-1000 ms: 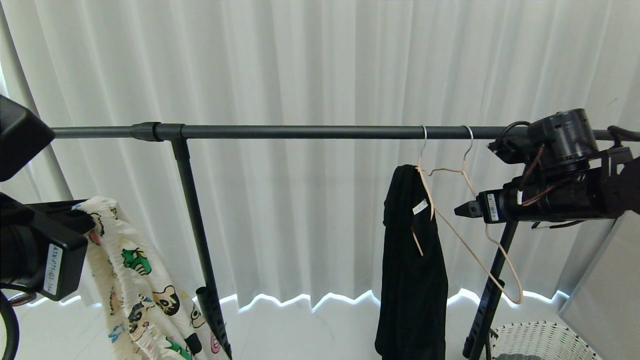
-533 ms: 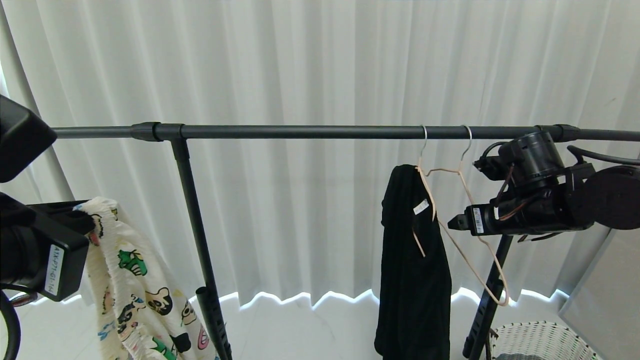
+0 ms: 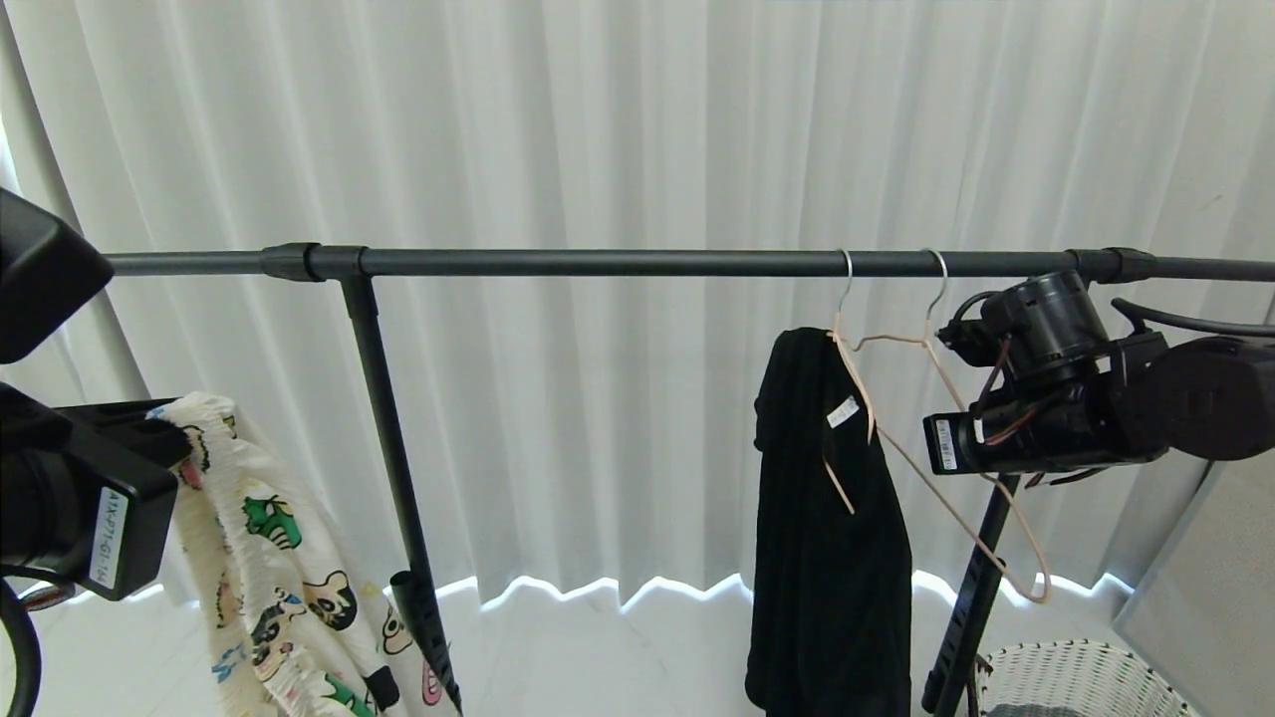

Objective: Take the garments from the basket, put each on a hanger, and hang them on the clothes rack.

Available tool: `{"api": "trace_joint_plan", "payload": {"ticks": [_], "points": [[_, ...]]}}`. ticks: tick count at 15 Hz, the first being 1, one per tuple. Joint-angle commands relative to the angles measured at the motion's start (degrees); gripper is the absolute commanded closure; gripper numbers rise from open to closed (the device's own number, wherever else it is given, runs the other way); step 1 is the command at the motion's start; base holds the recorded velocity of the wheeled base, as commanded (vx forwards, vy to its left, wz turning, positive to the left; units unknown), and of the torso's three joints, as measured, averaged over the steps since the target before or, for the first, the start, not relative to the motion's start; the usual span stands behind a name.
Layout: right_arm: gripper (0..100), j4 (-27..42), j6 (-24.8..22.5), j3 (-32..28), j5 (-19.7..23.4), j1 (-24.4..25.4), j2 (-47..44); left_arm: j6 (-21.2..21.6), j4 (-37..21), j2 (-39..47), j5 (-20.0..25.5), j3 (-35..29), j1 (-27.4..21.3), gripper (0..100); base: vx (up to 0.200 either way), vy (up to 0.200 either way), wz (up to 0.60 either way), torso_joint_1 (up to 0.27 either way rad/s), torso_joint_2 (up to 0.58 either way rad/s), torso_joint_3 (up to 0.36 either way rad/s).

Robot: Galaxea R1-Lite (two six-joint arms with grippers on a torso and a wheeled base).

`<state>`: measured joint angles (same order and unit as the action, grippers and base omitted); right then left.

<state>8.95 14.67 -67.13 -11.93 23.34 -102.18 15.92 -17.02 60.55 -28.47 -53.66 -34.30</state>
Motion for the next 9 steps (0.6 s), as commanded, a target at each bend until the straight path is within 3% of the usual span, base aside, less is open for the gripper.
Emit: {"api": "trace_joint_plan", "payload": {"ticks": [1, 5, 9], "points": [[100, -2.2, 0.1, 0.2, 0.1, 0.1, 0.9, 0.0, 0.0, 0.1, 0.0, 0.0, 0.0, 100, 0.0, 0.0, 0.0, 0.0, 0.0, 0.0], [100, -7.1, -0.1, 0.3, 0.0, 2.5, 3.4, 0.0, 0.0, 0.1, 0.0, -0.1, 0.0, 100, 0.0, 0.0, 0.0, 0.0, 0.0, 0.0], [100, -10.4, -1.5, 7.0, -0.1, 4.7, 9.4, 0.0, 0.1, -0.1, 0.0, -0.4, -0.7, 100, 0.0, 0.0, 0.0, 0.0, 0.0, 0.0]]}}
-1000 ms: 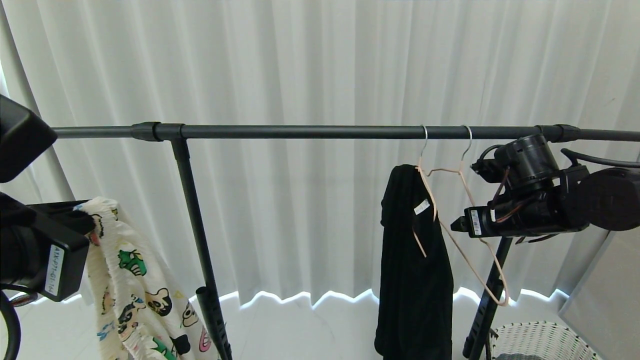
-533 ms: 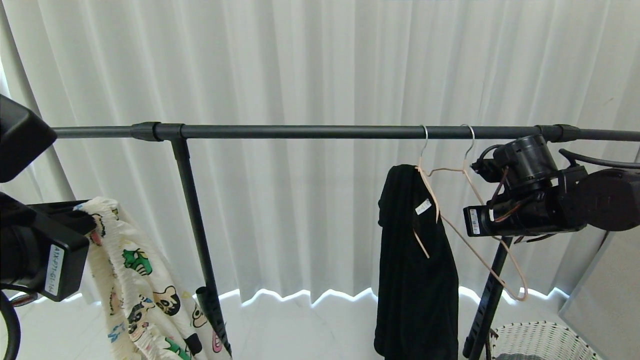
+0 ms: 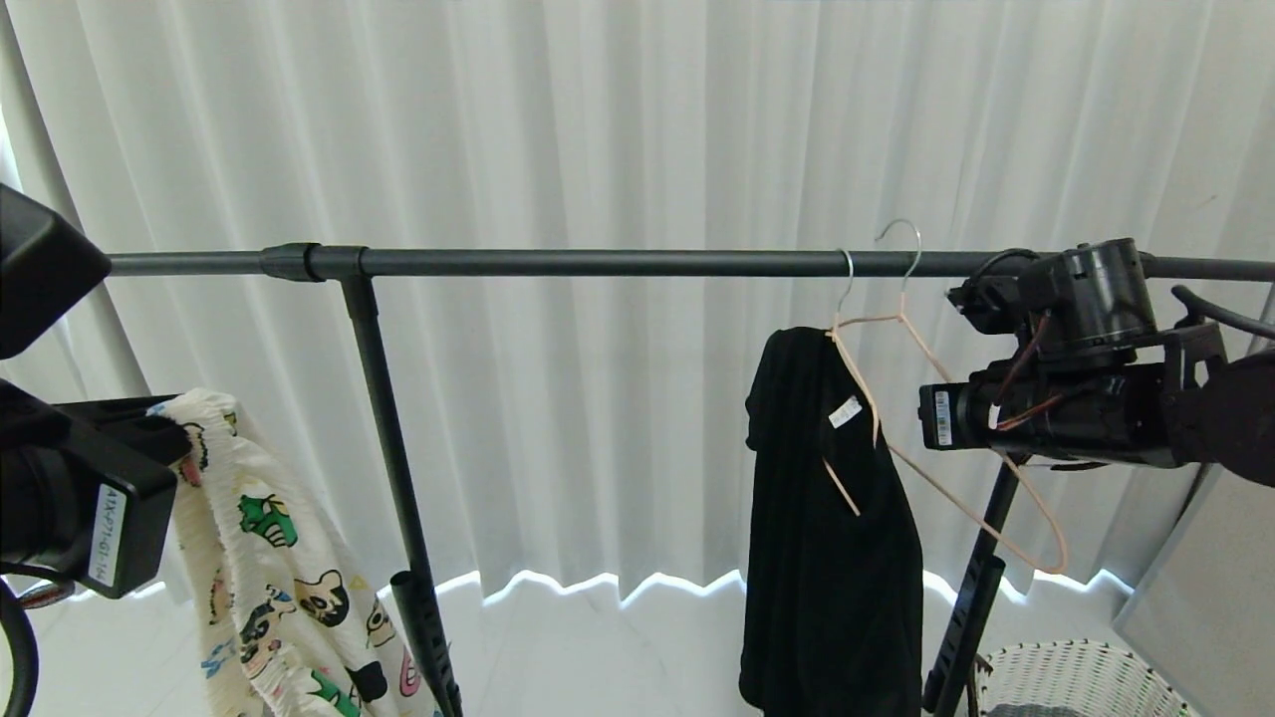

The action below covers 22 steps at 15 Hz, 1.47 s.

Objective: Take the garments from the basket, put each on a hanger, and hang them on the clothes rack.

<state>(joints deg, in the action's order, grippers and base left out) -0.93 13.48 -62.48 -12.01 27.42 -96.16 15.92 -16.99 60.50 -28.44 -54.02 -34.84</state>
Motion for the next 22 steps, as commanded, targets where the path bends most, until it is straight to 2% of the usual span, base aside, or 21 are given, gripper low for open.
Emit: {"api": "trace_joint_plan", "payload": {"ticks": [1, 3, 6, 8, 12, 16, 19, 22], "points": [[100, -0.7, -1.4, 4.6, 0.1, 0.6, 5.2, 0.0, 0.0, -0.2, 0.0, 0.0, -0.2, 100, 0.0, 0.0, 0.0, 0.0, 0.0, 0.0], [100, -2.9, -3.1, 8.8, 0.0, 0.5, 8.7, 0.0, 1.4, -0.2, 0.0, 0.0, -0.6, 100, 0.0, 0.0, 0.0, 0.0, 0.0, 0.0], [100, -12.9, -3.4, 13.3, -0.1, 0.4, 9.8, 0.5, 2.4, 0.0, 0.0, 0.0, -0.7, 100, 0.0, 0.0, 0.0, 0.0, 0.0, 0.0], [100, -16.6, -5.8, 15.0, 0.0, 0.2, 9.9, 0.5, 2.4, -0.3, 0.0, 0.0, -0.6, 100, 0.0, 0.0, 0.0, 0.0, 0.0, 0.0], [100, -16.6, -9.4, 18.1, 0.0, -0.3, 14.0, 0.5, 2.4, -0.7, -0.1, -0.1, -0.6, 100, 0.0, 0.0, 0.0, 0.0, 0.0, 0.0], [100, -16.2, -9.9, 22.1, -0.6, -2.7, 20.7, 0.5, 2.5, -1.1, -0.1, 0.0, -0.6, 100, -0.2, 0.0, 0.0, 0.008, 0.0, 0.004], [100, -13.0, -9.9, 24.0, -0.6, -2.7, 25.0, 0.5, 2.5, -1.3, -0.1, 0.0, -0.6, 100, -0.2, 0.0, 0.0, -0.009, 0.0, 0.006], [100, -12.7, -10.3, 25.5, -0.6, -2.6, 27.4, 0.5, 2.5, -1.3, -0.1, 0.1, -0.7, 100, -0.2, 0.0, 0.0, 0.002, 0.01, 0.004]]}}
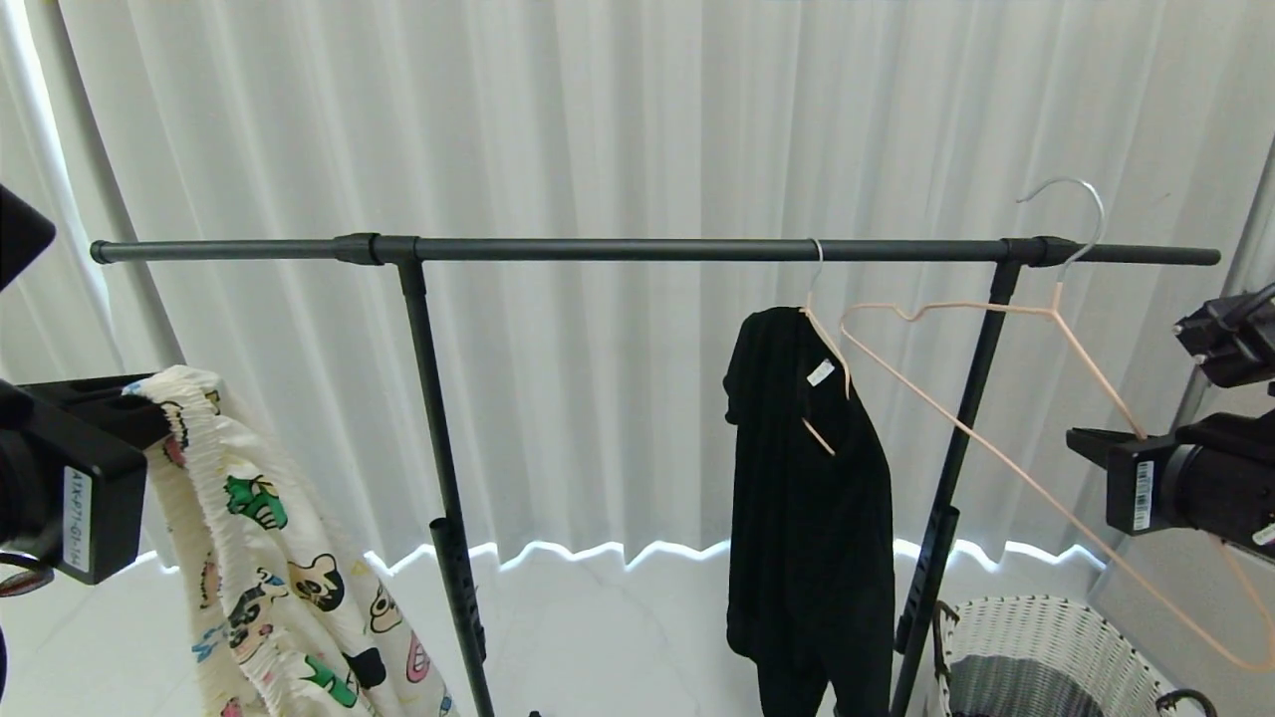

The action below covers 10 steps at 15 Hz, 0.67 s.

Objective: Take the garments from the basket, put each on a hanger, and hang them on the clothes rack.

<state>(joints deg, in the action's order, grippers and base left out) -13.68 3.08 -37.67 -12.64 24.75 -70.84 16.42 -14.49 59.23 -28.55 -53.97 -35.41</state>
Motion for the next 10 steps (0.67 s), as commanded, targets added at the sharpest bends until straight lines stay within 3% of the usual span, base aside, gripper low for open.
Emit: {"api": "trace_joint_plan", "payload": {"ticks": [1, 4, 6, 10], "points": [[100, 0.1, -0.7, 0.9, 0.1, 0.0, 2.8, 0.0, 0.0, 0.1, 0.0, 0.1, 0.0, 100, -0.2, 0.0, 0.0, 0.002, 0.0, 0.002], [100, -0.1, -1.9, 1.0, 0.4, 0.6, 4.2, -0.2, 0.0, 0.0, 0.1, 0.3, -0.1, 100, -0.2, 0.0, 0.0, 0.001, 0.0, 0.006], [100, -0.4, -2.5, 0.8, 0.5, 3.9, 4.9, -0.1, 0.0, 0.0, 0.2, 0.4, -0.4, 100, 0.0, 0.0, 0.0, 0.0, 0.0, 0.0], [100, -0.4, -1.1, 2.5, 0.4, 18.1, 6.3, -1.0, 0.0, 3.9, 0.2, 1.0, -1.2, 100, 0.0, 0.0, 0.0, 0.0, 0.0, 0.0]]}}
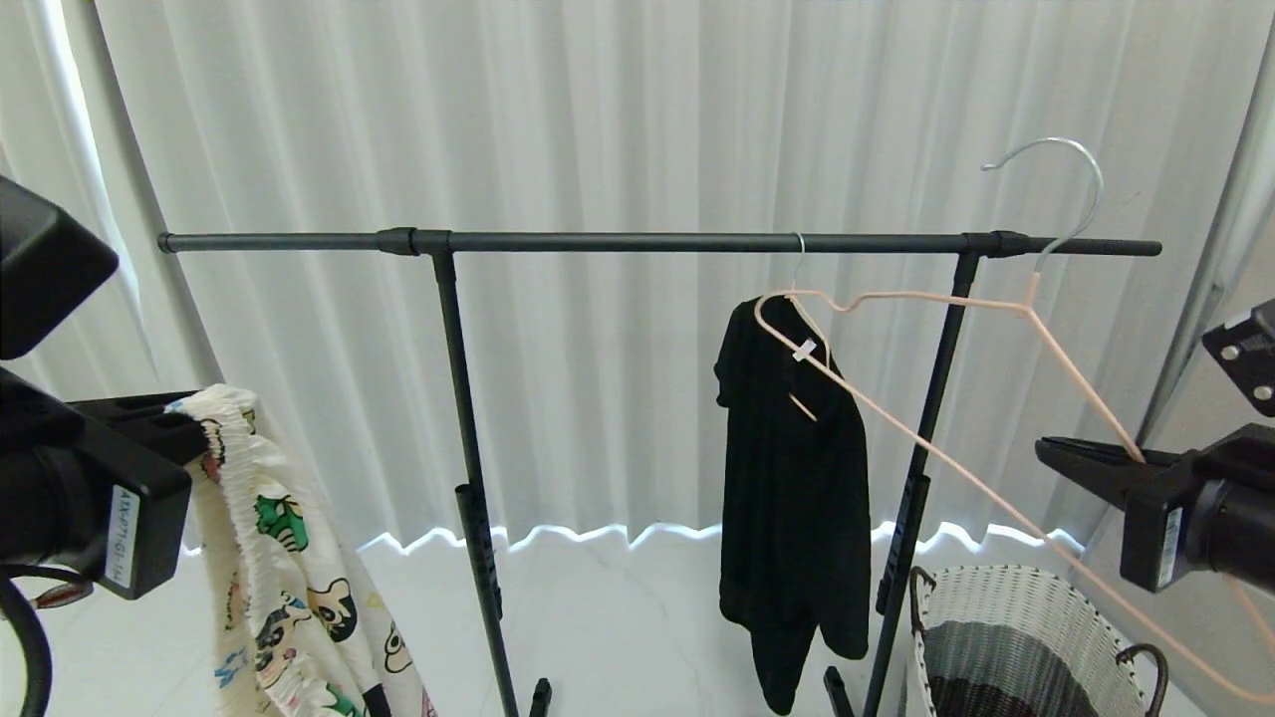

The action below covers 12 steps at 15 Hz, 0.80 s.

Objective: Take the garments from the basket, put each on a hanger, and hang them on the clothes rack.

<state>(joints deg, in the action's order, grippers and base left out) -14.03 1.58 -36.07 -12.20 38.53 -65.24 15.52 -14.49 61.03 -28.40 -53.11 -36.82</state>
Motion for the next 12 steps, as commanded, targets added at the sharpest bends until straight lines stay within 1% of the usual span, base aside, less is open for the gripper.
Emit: {"api": "trace_joint_plan", "payload": {"ticks": [1, 2, 4, 5, 6, 7, 8, 9, 11, 12], "points": [[100, 0.1, 2.7, 1.6, 0.0, 9.7, 0.7, -1.8, 0.0, 5.8, -0.2, -0.9, 2.1, 100, 0.0, 0.0, 0.0, 0.0, 0.0, 0.0], [100, 0.2, 5.2, 1.8, -0.1, 14.3, 0.7, -3.8, 0.0, 9.3, -0.2, -2.1, 4.4, 100, 0.0, 0.0, 0.0, 0.0, 0.0, 0.0], [100, 0.2, 9.9, 2.1, -0.1, 20.3, 0.7, -7.6, 0.0, 14.5, -1.0, -5.2, 5.2, 100, 0.0, 0.0, 0.0, 0.0, 0.0, 0.0], [100, 0.2, 10.5, 2.3, -0.1, 20.8, 0.7, -8.1, 0.0, 15.1, -1.0, -5.6, 5.2, 100, 0.0, 0.0, 0.0, 0.0, 0.0, 0.0], [100, 0.3, 13.7, 3.0, 0.0, 23.6, 0.6, -13.3, 0.0, 19.5, -1.0, -8.8, 5.5, 100, 0.0, 0.0, 0.0, 0.0, 0.0, 0.0], [100, 0.3, 15.3, 3.5, 0.1, 25.2, 0.1, -16.0, 0.0, 21.9, -1.1, -10.4, 6.1, 100, 0.0, 0.0, 0.0, 0.0, 0.0, 0.0], [100, 0.3, 16.9, 3.6, 0.1, 26.9, -0.5, -17.8, 0.0, 23.2, -1.5, -11.6, 6.1, 100, 0.0, 0.0, 0.0, 0.0, 0.0, 0.0], [100, 0.3, 17.6, 3.6, 0.1, 27.8, -0.8, -18.6, 0.0, 24.0, -1.9, -12.0, 6.1, 100, 0.0, 0.0, 0.0, 0.0, 0.0, 0.0], [100, 0.2, 19.1, 3.5, 0.3, 32.3, -2.4, -24.1, 0.0, 27.9, -6.4, -14.6, 6.1, 100, 0.0, 0.0, 0.0, 0.0, 0.0, 0.0], [100, 0.1, 19.6, 3.5, 0.7, 33.2, -3.4, -25.2, 0.0, 28.8, -7.9, -15.3, 6.1, 100, 0.0, 0.0, 0.0, 0.0, 0.0, 0.0]]}}
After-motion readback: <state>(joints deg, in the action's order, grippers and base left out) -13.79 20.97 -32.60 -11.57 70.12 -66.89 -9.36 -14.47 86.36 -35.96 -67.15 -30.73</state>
